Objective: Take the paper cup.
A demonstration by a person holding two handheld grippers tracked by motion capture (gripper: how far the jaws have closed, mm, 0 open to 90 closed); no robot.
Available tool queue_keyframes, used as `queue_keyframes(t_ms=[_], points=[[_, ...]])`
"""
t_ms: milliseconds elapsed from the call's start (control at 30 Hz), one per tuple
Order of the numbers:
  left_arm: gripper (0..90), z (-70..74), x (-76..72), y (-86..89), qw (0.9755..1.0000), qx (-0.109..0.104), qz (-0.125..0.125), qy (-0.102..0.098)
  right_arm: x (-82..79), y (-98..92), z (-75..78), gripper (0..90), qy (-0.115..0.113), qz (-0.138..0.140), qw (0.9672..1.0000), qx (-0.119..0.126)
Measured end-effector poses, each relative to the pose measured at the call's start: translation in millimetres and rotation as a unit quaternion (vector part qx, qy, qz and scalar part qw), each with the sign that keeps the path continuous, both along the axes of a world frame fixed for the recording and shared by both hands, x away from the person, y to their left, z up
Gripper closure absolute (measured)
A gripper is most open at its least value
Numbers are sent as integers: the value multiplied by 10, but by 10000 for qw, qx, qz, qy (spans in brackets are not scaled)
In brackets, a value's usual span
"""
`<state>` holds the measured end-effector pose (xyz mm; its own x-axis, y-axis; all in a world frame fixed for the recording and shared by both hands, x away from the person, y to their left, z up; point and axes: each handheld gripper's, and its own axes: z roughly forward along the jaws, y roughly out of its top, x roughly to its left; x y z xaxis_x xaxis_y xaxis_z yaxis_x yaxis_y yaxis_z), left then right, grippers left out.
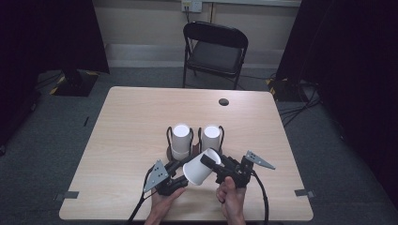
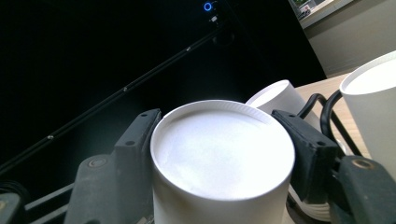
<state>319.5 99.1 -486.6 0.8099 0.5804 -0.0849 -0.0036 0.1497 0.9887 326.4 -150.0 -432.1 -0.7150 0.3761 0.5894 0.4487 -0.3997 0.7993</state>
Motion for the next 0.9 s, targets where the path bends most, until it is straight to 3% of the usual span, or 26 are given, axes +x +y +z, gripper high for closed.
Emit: queue_keyframes(t_ms=[200, 267, 467, 600, 633, 900], points=[[632, 11, -32, -25, 9998, -19, 76, -208, 29, 44, -23, 352, 176, 180, 9997, 68], [708, 7, -42, -12, 9997, -32, 144, -207, 31, 43, -24, 350, 185, 194, 9996, 83], [794, 2, -30, 26, 9999, 112, 0, -10, 50, 46, -63, 331, 282, 131, 9995, -47], [821, 3, -35, 32, 9998, 207, -58, 42, 48, 53, -82, 310, 221, -68, 9996, -186], [835, 7, -36, 30, 9995, 277, -123, 66, 40, 34, -72, 296, 134, -268, 9988, -387], [845, 33, -29, 52, 9981, 478, -289, 259, 40, -3, -69, 280, 20, -465, 9967, -668]])
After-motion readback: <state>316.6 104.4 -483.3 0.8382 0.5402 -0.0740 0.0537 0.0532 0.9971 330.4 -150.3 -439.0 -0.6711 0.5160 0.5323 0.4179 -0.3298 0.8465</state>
